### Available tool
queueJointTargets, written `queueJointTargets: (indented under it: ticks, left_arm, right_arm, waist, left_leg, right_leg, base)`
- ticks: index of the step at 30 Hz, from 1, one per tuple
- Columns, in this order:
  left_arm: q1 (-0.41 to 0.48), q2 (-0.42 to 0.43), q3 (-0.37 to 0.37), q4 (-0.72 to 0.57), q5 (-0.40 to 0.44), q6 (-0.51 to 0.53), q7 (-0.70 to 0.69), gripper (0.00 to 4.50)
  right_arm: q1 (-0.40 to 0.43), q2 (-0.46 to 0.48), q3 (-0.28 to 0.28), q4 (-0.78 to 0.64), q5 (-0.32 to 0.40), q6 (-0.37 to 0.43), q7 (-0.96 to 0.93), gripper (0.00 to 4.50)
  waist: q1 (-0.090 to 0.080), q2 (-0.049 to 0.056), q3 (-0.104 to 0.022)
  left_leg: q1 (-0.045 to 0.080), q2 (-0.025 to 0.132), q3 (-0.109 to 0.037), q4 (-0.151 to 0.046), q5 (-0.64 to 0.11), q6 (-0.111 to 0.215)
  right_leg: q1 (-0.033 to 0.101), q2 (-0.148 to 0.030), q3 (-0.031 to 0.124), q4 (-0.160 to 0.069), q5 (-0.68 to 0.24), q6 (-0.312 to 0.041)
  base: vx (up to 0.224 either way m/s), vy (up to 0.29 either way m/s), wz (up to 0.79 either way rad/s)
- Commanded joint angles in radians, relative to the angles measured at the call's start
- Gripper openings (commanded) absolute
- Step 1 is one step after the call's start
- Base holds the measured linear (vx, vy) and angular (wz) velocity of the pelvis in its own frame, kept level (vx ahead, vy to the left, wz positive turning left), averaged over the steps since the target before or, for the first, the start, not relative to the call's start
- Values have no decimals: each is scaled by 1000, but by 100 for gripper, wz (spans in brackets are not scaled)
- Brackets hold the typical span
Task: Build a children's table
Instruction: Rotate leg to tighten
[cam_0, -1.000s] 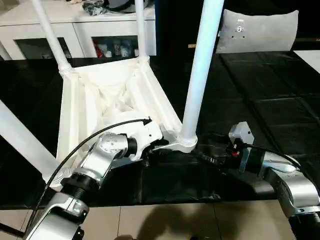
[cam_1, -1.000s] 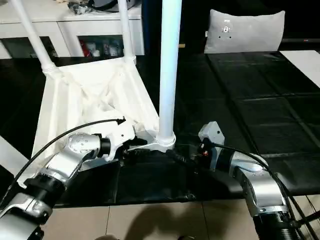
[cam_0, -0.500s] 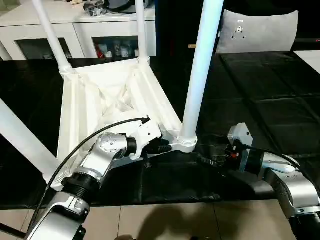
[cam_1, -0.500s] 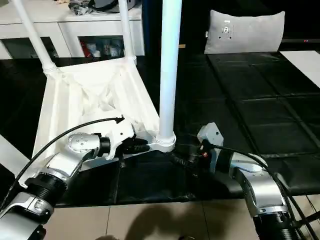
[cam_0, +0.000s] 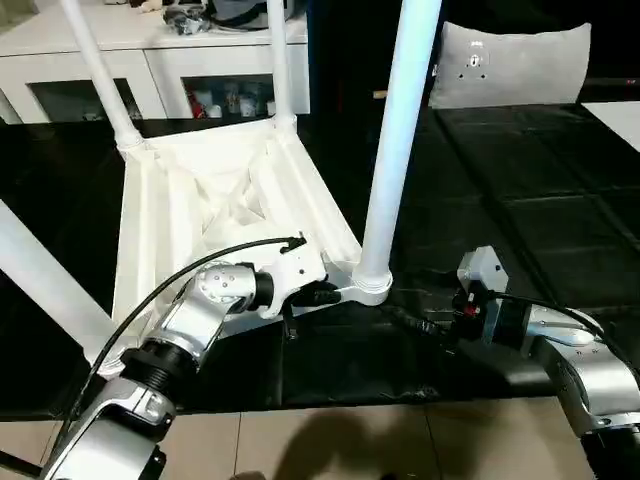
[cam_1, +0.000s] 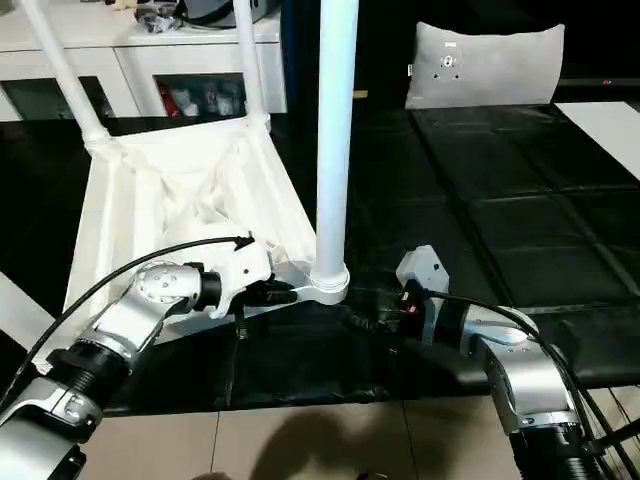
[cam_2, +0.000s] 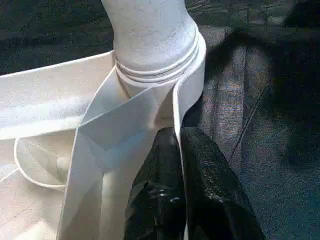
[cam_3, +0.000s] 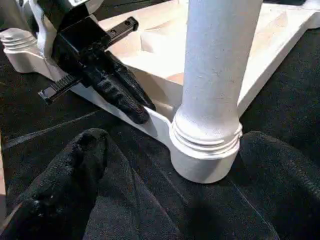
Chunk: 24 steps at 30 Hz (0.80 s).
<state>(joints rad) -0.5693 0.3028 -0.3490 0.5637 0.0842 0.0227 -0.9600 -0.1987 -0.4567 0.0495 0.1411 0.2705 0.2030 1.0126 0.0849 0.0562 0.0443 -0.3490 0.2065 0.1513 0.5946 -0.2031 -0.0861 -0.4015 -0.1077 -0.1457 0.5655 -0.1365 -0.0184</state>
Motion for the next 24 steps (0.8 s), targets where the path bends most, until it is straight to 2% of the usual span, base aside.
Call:
queueJointTargets:
  ticks: [1, 5, 8, 9, 11, 14, 20, 24]
  left_arm:
    - [4, 23, -13, 38, 38, 28, 3, 54]
    - [1, 25, -16, 50, 46, 19, 16, 92]
    - [3, 26, -12, 51, 27, 30, -13, 92]
    - [4, 27, -12, 50, 27, 33, -15, 61]
    - [4, 28, -11, 51, 27, 32, -17, 59]
    - [6, 29, -10, 51, 19, 43, -36, 21]
    - [2, 38, -32, 73, 49, 19, -41, 7]
    - [3, 46, -39, 69, 44, -42, -70, 7]
  right_arm:
    - [-13, -9, 13, 5, 3, -9, 12, 450]
    - [-13, -11, 15, 3, 6, -8, 20, 450]
    - [-10, -15, 16, -4, 13, 1, 34, 450]
    - [-9, -17, 17, -7, 15, 3, 38, 450]
    - [-7, -21, 20, -10, 17, 6, 45, 450]
    - [-8, -28, 23, -9, 14, 5, 53, 450]
    - [-26, -37, 18, 5, 5, -10, 59, 450]
    - [-65, -54, 12, 32, -14, -48, 60, 450]
  waist:
    - [1, -16, -63]
    - [1, -15, -63]
    - [1, -14, -63]
    - [1, -15, -63]
    - [0, -15, -64]
    - [1, -14, -64]
    - [0, -13, -63]
    - [-2, -14, -62]
  left_leg:
    - [-9, 10, 6, -70, -231, 69]
    - [-9, 9, 6, -69, -228, 72]
    - [-9, 9, 6, -69, -230, 75]
    - [-9, 8, 7, -69, -231, 75]
    - [-10, 9, 6, -69, -228, 77]
    - [-10, 9, 7, -69, -228, 77]
    - [-9, 7, 7, -68, -238, 75]
    - [-9, 5, 6, -67, -247, 72]
  right_leg:
    - [59, -42, 40, -86, -474, -74]
    - [58, -42, 39, -87, -478, -72]
    - [58, -42, 39, -88, -482, -71]
    - [57, -42, 39, -88, -485, -71]
    - [58, -42, 39, -87, -484, -71]
    - [58, -42, 39, -87, -485, -72]
    - [55, -41, 36, -92, -509, -60]
    - [55, -41, 33, -94, -527, -50]
  base:
    - [0, 0, 0]
    - [0, 0, 0]
    - [0, 0, 0]
    - [0, 0, 0]
    - [0, 0, 0]
    - [0, 0, 0]
    - [0, 0, 0]
    - [0, 0, 0]
